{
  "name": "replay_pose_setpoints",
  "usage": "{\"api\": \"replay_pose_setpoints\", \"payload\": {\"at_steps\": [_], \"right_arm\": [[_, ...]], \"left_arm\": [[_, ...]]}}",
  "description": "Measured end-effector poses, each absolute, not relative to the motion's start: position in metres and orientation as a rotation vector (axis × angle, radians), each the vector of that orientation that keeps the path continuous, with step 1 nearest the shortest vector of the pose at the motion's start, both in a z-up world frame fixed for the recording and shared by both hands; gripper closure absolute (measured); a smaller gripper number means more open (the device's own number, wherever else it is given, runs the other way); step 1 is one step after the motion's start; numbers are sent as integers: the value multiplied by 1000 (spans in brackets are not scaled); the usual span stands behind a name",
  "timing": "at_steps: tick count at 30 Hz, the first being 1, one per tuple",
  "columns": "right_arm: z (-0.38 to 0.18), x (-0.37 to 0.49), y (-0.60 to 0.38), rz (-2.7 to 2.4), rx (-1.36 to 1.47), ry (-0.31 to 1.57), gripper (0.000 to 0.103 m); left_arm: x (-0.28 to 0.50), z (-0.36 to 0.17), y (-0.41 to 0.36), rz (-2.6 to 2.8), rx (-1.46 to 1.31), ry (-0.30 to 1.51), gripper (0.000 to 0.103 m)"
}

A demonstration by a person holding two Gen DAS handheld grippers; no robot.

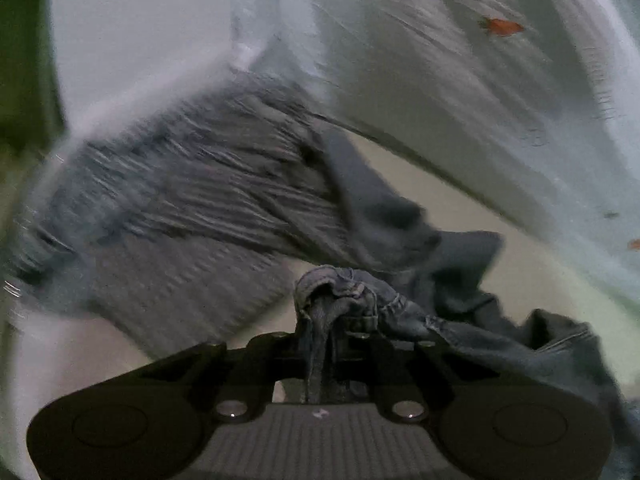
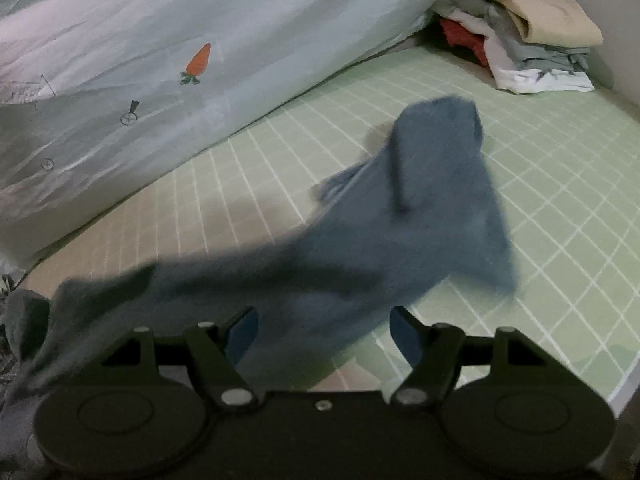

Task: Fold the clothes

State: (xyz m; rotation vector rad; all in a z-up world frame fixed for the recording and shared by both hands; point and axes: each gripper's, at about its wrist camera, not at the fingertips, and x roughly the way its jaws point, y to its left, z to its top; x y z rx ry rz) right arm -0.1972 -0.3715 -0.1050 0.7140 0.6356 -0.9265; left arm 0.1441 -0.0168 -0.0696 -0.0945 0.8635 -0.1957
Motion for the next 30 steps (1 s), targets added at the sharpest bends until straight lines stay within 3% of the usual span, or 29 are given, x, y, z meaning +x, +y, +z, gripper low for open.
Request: {"api": "replay_pose_setpoints", "payload": {"at_steps": [4,6,7,8,13,22,30], "right_arm": [[-104,-208,-384,-937,731,602,29],[-104,-217,-393,-956,743,583,29],[-103,-224,-401,-965,747,572,27],[-103,-230,-410,-970,748,564,26],[-112,-253,-468,-951,739,591,24],[-148,-267,-567,-806,748,645,24],[-152,-272,-573,-700,721,649,24]], "left_arm": [[129,-59,-11,-116,-123,873,76],[114,-47,-19,-94,-139,830,57],[106,-41,-23,-83,-147,808,39],[98,-35,-27,-74,-155,782,30],[57,-13,-85,-66,-116,696,21],[-19,-21,-205,-151,-43,768,21],[-57,-40,-265,-155,37,864,21]]}}
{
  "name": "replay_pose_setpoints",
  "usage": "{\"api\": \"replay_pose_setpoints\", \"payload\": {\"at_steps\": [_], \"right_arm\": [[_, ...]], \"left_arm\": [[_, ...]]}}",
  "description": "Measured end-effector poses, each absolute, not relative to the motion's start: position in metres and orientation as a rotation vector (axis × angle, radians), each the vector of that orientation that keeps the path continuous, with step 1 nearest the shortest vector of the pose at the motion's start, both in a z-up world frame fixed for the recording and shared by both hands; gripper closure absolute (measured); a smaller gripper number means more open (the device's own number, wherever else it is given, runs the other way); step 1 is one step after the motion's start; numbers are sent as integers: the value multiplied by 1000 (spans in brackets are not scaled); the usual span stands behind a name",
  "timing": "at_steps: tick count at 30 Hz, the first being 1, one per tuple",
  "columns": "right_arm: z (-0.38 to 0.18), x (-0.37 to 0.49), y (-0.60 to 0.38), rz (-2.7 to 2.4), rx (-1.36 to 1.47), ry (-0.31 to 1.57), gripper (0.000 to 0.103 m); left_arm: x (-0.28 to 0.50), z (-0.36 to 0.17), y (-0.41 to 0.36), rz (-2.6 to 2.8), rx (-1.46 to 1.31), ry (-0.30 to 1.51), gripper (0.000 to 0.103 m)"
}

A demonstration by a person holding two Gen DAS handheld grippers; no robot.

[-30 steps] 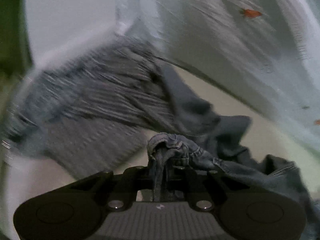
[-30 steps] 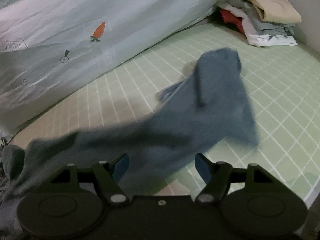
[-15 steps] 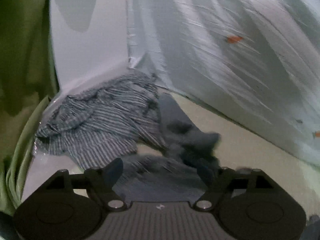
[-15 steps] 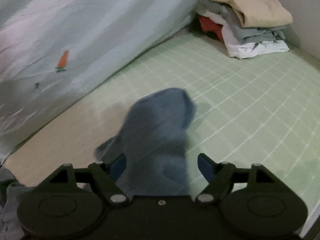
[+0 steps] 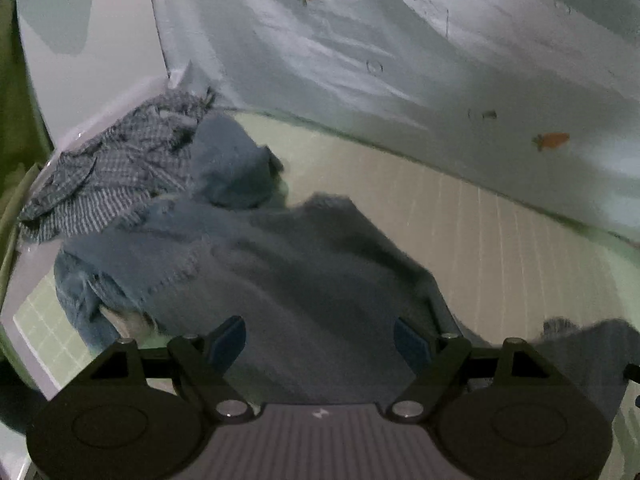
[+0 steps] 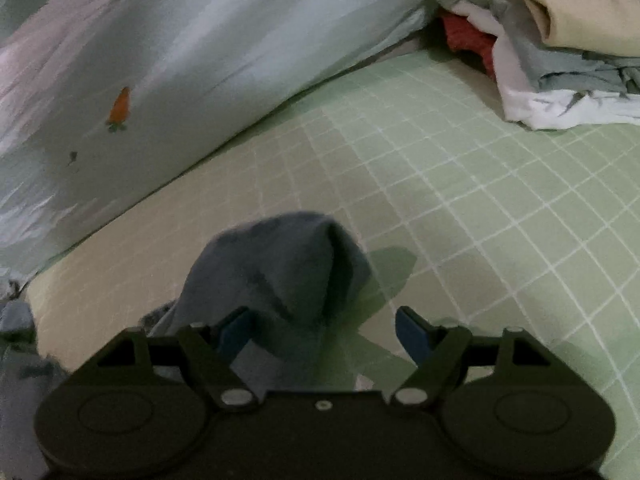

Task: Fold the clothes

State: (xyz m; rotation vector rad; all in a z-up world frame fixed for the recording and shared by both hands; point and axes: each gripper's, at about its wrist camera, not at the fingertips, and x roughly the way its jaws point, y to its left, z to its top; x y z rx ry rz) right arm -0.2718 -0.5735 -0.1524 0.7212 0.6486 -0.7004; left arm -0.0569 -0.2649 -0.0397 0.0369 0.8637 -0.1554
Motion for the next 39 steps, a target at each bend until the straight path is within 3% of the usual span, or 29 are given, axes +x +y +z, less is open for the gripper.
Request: {"api": "replay_pose_setpoints", "payload": {"at_steps": [11,12,14,16,18,25,29,32,34,36,39], "right_arm": [[-168,-260,-515,-769,775,734,23],[-166,-259,-510,-775,775,728,27],[-165,-257,-500,-786,776,723,45],[-168,-251,-493,-792,762,751,82],[-162,-251,-485,-827,720,751,99],[-86,-244,-491,-1005,507,678,100],[-42,-179,-506,-940,336,596,100],[-47,-106,-513,-824,249,562,99],[-71,-63,-525,-666,297,635,84],[-81,-61,-530,-639,399,644,78],[-90,-72,-531,-627,511,637,46]], "left_arm": [[-12,-58,-254,-251,126,930,18],[-4,-62,-250,-258,130,938,18],[11,-71,-240,-273,131,960,17],[26,-82,-231,-273,138,995,17],[39,-92,-222,-269,144,1024,17],[66,-114,-201,-283,75,1058,17],[76,-121,-205,-268,79,1076,16],[88,-123,-202,-256,38,1083,13],[94,-124,-200,-240,8,1093,12],[92,-123,-201,-231,1,1092,12],[87,-125,-205,-222,25,1077,10]]}}
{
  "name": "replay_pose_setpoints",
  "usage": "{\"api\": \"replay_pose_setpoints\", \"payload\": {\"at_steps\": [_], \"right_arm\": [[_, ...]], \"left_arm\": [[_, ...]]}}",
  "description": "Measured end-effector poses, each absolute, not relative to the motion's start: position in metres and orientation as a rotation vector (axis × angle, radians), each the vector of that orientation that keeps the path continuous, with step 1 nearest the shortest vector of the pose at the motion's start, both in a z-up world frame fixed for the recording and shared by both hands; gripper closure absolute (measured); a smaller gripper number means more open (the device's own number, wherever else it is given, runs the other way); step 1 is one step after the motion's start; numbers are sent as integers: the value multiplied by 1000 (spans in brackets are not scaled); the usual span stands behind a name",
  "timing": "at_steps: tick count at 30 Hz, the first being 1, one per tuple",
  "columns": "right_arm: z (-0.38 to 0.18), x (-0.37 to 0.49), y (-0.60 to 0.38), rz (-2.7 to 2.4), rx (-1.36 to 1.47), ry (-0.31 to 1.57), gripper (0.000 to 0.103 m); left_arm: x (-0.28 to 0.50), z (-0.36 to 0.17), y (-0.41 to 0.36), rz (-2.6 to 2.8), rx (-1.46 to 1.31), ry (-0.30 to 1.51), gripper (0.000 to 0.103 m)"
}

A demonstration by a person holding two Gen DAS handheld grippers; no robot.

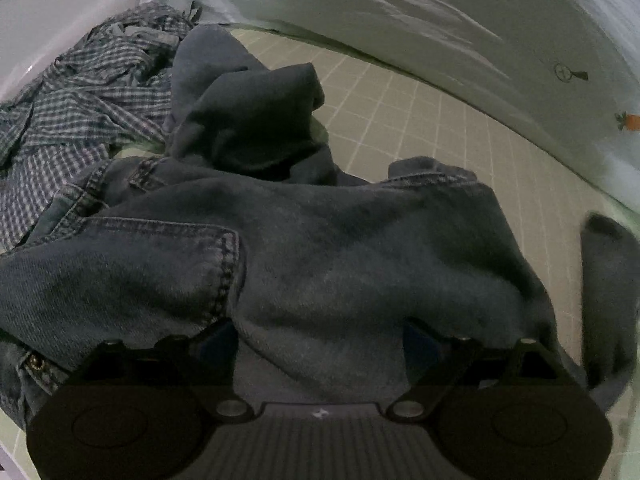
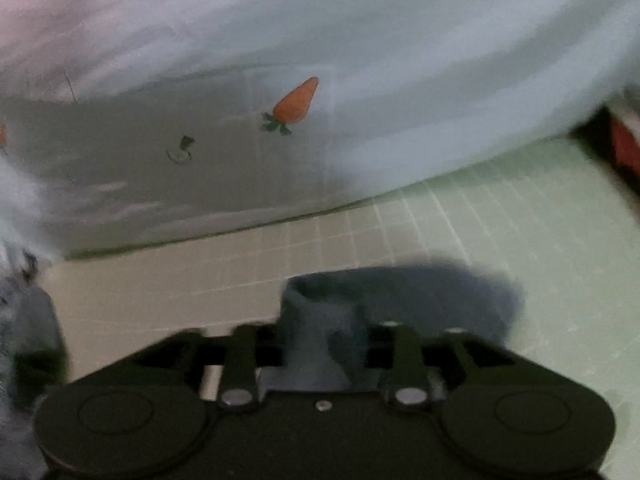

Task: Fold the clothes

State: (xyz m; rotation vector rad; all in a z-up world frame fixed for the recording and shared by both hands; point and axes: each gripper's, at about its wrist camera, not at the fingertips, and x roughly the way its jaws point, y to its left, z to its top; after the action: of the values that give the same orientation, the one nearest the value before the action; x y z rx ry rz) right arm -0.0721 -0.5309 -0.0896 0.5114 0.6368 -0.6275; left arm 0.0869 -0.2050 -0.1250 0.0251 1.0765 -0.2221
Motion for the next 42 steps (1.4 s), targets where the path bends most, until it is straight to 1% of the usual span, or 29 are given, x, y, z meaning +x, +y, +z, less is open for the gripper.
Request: {"api": "replay_pose_setpoints", "payload": {"at_steps": [4,7,12,17,21,23,24,25,26,27,34,38,42], "right_arm": [[-99,-122,-533,-709,592,632,41],[-115,-142,-542,-776,627,680,40],[-137,-124,-529,-699,556,779,36],[-158,-86,-505,-650,333,879,36],[-163,-78,-498,-599,235,915,36],[-163,-81,-501,-585,237,907,43],[-161,-85,-503,-575,260,890,61],[-159,-88,-505,-566,287,871,76],[-157,-91,-508,-571,301,853,85],[-155,-93,-508,-599,286,841,90],[-91,-116,-566,-877,201,674,91],[-44,-113,-610,-1004,176,559,91],[-7,-97,-635,-1049,184,434,91]], "left_arm": [[88,-130,-220,-199,106,1094,4],[90,-135,-233,-179,175,1112,0],[89,-137,-238,-168,217,1119,0],[88,-137,-238,-181,229,1118,0],[86,-138,-240,-184,245,1119,0],[86,-139,-243,-179,255,1119,0],[86,-139,-244,-176,258,1120,0],[86,-140,-245,-173,260,1120,0],[86,-140,-245,-171,263,1120,0],[87,-141,-246,-168,266,1120,0],[89,-144,-249,-155,291,1131,0],[92,-145,-250,-148,296,1146,0],[94,-146,-250,-146,298,1154,0]]}}
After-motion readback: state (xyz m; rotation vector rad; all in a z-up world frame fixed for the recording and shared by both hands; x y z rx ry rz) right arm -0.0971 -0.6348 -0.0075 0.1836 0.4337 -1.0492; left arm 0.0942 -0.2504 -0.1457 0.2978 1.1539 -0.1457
